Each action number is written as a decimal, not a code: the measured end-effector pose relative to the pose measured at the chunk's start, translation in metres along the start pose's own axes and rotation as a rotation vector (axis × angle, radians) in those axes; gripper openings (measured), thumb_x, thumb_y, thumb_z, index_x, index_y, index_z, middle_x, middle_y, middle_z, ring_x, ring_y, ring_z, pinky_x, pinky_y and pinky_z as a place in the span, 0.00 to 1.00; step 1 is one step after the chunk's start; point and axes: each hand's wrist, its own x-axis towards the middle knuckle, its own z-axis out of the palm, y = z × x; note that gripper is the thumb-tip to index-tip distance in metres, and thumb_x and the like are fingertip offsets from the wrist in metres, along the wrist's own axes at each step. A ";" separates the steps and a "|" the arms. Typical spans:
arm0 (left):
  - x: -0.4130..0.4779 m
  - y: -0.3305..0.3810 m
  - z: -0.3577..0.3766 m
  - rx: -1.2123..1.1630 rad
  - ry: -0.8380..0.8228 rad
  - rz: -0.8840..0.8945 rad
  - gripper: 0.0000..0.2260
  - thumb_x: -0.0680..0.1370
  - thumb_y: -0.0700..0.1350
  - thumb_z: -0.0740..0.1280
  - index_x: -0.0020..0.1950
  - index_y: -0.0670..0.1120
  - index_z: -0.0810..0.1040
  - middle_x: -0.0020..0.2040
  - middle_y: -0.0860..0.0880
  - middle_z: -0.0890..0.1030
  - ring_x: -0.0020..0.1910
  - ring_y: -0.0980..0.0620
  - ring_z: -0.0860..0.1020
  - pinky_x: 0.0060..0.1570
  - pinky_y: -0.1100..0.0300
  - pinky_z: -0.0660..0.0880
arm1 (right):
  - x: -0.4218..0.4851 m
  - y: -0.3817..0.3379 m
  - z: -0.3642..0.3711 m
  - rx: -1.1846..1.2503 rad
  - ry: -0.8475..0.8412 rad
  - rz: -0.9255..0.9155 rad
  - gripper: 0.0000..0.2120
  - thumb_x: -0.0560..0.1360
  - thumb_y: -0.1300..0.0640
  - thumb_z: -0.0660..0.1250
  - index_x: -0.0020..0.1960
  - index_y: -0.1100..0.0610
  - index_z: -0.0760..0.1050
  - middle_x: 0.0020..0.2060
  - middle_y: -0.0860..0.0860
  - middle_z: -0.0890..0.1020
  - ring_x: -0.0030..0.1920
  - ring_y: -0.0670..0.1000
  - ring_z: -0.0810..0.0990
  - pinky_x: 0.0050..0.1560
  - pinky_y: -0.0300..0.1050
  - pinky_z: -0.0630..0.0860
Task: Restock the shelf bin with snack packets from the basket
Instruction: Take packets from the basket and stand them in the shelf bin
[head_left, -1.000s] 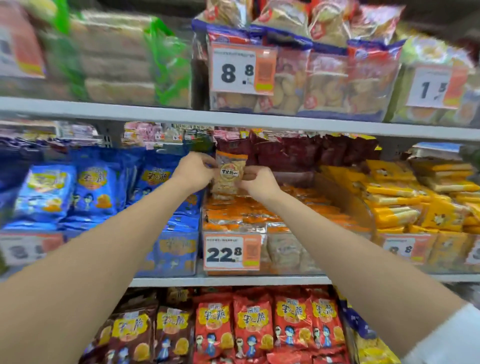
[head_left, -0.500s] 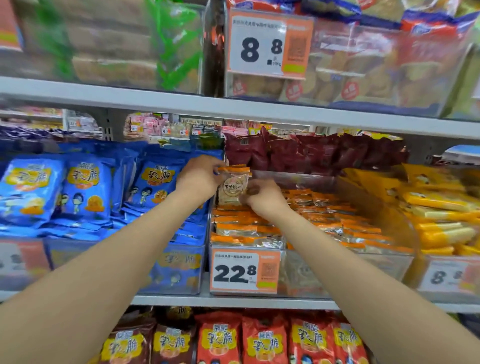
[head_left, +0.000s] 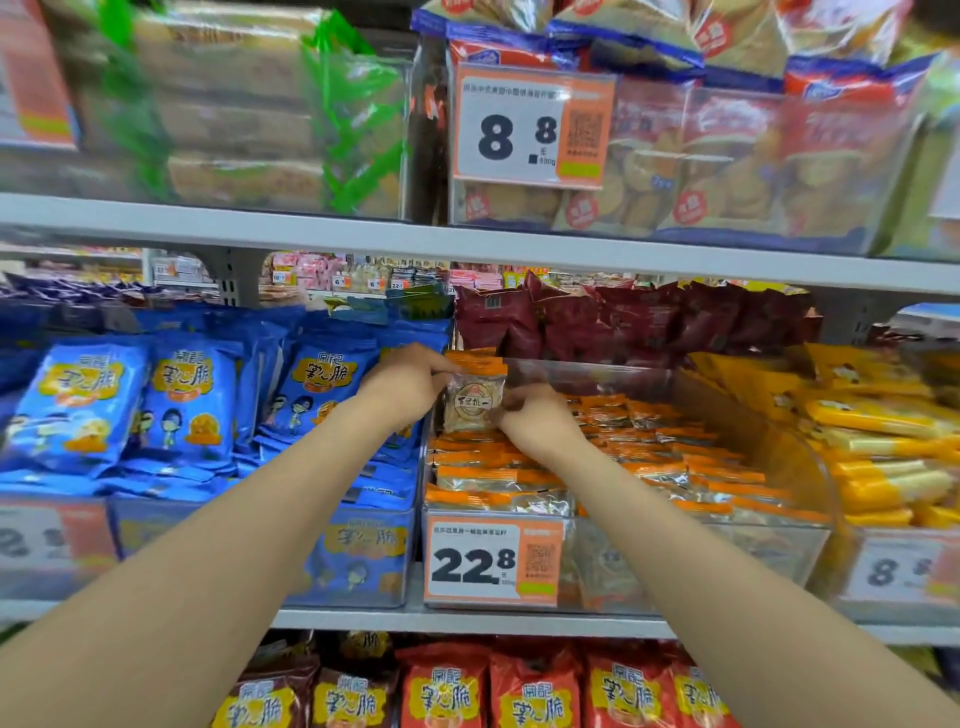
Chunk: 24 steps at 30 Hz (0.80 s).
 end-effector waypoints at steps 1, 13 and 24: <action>0.000 0.000 0.000 -0.010 -0.024 -0.001 0.13 0.83 0.45 0.60 0.63 0.53 0.79 0.67 0.48 0.76 0.49 0.46 0.80 0.53 0.49 0.79 | 0.001 0.001 0.000 -0.009 -0.015 0.007 0.10 0.75 0.53 0.69 0.52 0.59 0.82 0.45 0.53 0.84 0.46 0.53 0.80 0.41 0.42 0.72; -0.017 0.004 -0.005 -0.070 0.171 0.026 0.12 0.82 0.45 0.61 0.63 0.48 0.78 0.63 0.49 0.78 0.60 0.48 0.76 0.55 0.54 0.75 | -0.008 -0.003 -0.012 -0.034 0.142 -0.073 0.06 0.73 0.59 0.67 0.48 0.55 0.81 0.44 0.52 0.83 0.48 0.54 0.81 0.46 0.45 0.78; -0.082 0.103 0.008 -0.084 0.059 0.170 0.06 0.74 0.48 0.68 0.37 0.54 0.81 0.37 0.57 0.81 0.40 0.56 0.79 0.44 0.52 0.80 | -0.101 0.039 -0.097 -0.006 0.570 -0.306 0.07 0.71 0.65 0.66 0.43 0.55 0.70 0.37 0.45 0.69 0.34 0.44 0.71 0.36 0.39 0.67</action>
